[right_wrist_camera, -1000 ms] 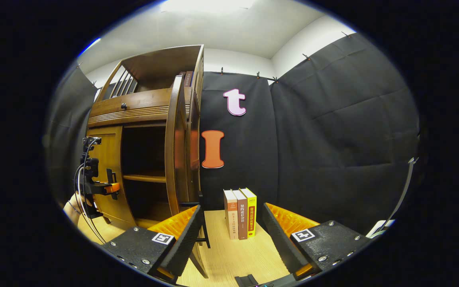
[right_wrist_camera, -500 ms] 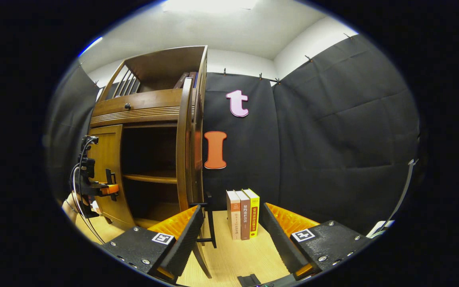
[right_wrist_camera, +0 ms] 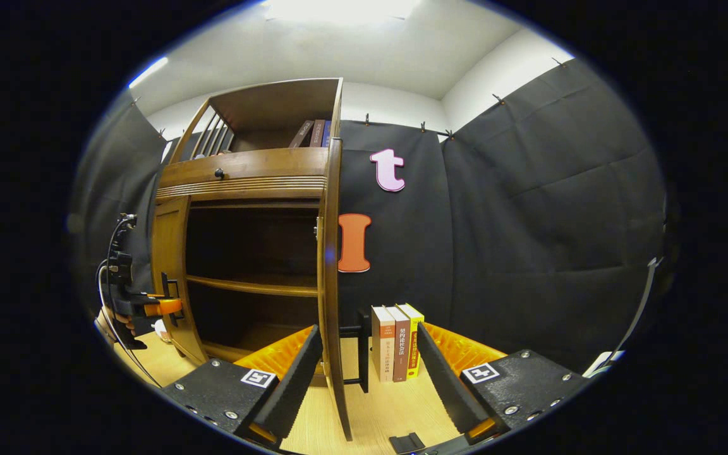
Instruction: Open the right door of the double-door shoe cabinet with the right hand, and open the left door with the left hand.
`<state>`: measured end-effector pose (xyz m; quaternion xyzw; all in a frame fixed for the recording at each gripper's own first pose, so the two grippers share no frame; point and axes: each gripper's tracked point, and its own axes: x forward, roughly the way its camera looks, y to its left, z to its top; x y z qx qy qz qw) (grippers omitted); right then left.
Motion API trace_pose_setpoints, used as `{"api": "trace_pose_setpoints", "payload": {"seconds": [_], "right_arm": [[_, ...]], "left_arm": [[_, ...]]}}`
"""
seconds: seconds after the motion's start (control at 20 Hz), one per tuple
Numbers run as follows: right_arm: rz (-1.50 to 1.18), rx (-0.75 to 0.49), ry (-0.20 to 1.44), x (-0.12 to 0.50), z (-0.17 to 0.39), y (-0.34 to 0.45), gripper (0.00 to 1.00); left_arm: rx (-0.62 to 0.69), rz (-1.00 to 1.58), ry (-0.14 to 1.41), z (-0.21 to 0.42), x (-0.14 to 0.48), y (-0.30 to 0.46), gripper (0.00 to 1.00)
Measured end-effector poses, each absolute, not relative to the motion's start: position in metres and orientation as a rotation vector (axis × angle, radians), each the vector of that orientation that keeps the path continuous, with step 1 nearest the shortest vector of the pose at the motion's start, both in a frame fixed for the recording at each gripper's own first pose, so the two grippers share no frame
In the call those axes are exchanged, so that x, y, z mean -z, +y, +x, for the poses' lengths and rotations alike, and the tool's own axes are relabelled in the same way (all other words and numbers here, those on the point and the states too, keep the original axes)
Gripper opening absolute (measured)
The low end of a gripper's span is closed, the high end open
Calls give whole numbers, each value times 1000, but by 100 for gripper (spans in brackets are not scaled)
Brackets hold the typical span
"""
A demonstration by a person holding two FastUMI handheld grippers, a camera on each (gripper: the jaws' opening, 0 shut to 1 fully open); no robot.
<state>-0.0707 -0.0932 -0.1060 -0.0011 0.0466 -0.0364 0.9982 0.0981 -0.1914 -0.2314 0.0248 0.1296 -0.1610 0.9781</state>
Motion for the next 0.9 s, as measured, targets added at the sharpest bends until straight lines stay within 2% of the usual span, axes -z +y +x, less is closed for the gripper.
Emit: {"api": "trace_pose_setpoints", "payload": {"seconds": [0.05,0.1,0.8,0.9], "right_arm": [[0,67,93,105,-71,-88,97],[1,61,93,104,-72,-86,92],[9,-14,88,98,-75,-37,92],[10,-29,91,100,-73,-31,92]], "left_arm": [[324,51,260,92,230,-187,30],[325,52,262,87,228,-184,30],[275,90,254,24,209,-105,31],[253,93,253,23,207,-91,26]]}}
